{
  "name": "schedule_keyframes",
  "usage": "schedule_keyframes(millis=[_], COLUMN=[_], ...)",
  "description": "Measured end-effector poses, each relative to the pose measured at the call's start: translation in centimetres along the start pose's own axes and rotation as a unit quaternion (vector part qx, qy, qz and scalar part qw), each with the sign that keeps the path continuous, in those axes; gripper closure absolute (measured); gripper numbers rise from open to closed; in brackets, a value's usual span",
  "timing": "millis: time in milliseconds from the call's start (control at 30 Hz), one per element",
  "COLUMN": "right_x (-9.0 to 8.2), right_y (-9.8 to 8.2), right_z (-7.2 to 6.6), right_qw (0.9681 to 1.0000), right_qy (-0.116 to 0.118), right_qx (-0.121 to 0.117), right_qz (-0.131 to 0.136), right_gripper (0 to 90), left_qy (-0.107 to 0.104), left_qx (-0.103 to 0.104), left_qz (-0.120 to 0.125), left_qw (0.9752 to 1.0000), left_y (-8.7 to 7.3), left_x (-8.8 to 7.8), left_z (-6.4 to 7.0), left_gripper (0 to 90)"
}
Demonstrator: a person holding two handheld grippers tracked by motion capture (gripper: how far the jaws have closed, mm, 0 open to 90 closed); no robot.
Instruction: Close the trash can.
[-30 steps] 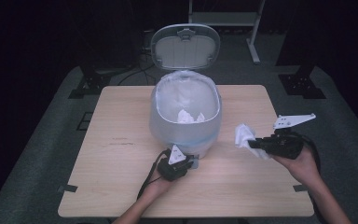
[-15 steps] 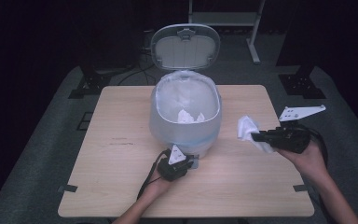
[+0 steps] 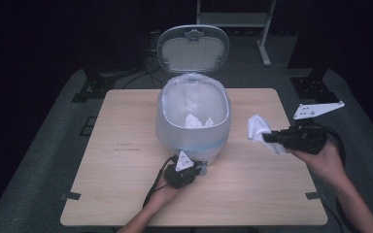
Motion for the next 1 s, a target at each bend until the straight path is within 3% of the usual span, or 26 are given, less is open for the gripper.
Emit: schedule_keyframes(millis=[1000], right_x=[-1.6], right_y=[5.2], right_z=[-1.4], right_qw=[0.9995], right_qy=[0.013], right_qx=[-0.029], right_qz=[0.009], right_gripper=[85.5], left_qy=[0.000], left_qx=[0.003], left_qz=[-0.002], left_qw=[1.0000], left_y=[0.0], left_x=[0.0], left_z=[0.0], left_gripper=[74.9])
Point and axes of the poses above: each handheld gripper's, and its own axes: x roughly forward along the jaws, y roughly out of its top, z roughly to its right, the point moved 3 cm from there along x, roughly forward along the jaws, and after that the axes turned 2 degrees about -x, right-handed, at the moved point
